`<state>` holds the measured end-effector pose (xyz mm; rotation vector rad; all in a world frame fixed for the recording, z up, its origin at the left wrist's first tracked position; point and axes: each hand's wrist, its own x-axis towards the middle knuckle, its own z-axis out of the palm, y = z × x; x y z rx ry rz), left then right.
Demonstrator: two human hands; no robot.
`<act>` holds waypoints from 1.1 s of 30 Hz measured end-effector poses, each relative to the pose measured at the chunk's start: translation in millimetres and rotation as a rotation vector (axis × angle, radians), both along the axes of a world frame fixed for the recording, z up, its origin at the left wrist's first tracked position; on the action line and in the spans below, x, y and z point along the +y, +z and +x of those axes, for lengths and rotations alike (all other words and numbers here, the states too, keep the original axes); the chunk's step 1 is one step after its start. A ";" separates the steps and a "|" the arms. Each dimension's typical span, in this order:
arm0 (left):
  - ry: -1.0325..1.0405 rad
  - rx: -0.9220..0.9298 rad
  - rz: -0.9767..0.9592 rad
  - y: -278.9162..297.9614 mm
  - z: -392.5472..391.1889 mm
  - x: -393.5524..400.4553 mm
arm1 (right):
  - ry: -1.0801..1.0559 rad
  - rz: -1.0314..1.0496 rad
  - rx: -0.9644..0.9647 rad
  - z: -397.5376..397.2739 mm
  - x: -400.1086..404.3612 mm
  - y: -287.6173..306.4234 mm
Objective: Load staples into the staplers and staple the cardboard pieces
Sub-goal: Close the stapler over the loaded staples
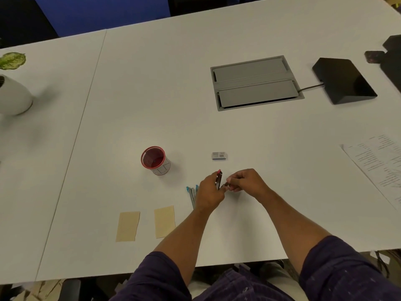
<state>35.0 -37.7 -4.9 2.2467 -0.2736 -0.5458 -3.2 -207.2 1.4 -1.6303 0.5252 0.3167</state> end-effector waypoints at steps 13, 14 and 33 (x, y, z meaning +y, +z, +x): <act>0.045 0.089 -0.021 -3.0 2.9 5.5 | 0.088 0.032 -0.035 6.0 4.3 4.8; 0.048 0.096 -0.022 -3.5 2.8 5.1 | 0.090 0.015 -0.028 7.5 5.3 3.7; -0.015 0.116 0.010 -2.3 8.7 4.0 | 0.088 -0.078 -0.080 12.2 7.4 -4.3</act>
